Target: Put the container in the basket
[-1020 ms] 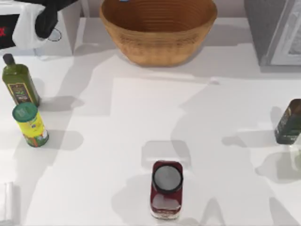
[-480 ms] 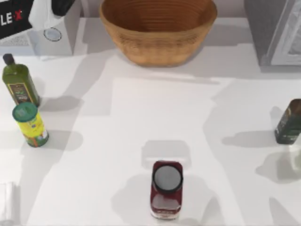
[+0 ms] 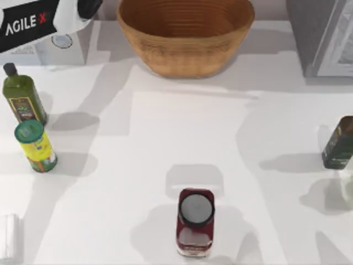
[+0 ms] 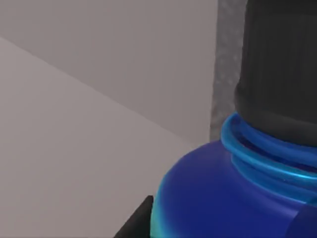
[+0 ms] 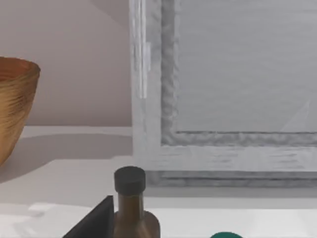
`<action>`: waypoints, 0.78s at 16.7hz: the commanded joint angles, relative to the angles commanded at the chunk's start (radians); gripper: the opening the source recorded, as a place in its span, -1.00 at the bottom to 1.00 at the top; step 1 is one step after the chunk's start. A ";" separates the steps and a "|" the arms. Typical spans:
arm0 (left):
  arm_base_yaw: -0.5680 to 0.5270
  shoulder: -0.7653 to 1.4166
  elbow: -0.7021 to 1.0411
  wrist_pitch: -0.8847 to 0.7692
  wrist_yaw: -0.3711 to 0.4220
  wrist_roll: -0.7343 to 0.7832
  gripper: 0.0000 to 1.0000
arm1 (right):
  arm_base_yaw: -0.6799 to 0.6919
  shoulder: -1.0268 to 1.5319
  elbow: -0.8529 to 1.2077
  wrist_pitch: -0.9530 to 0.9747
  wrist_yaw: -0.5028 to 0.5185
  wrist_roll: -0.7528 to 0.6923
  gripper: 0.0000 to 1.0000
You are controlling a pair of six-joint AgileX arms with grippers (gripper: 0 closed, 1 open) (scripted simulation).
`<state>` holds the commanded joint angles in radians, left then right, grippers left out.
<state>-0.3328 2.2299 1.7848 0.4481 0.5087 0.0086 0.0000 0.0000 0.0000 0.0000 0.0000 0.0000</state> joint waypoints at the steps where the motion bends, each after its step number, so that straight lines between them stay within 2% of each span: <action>1: -0.004 0.016 0.017 0.000 -0.004 0.002 -1.00 | 0.000 0.000 0.000 0.000 0.000 0.000 1.00; 6: -0.031 0.114 0.123 -0.007 -0.022 0.002 -1.00 | 0.000 0.000 0.000 0.000 0.000 0.000 1.00; 11: -0.033 0.122 0.131 -0.008 -0.026 0.001 -1.00 | 0.000 0.000 0.000 0.000 0.000 0.000 1.00; 13: -0.033 0.122 0.131 -0.008 -0.026 0.001 -0.70 | 0.000 0.000 0.000 0.000 0.000 0.000 1.00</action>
<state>-0.3654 2.3522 1.9159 0.4400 0.4831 0.0096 0.0000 0.0000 0.0000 0.0000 0.0000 0.0000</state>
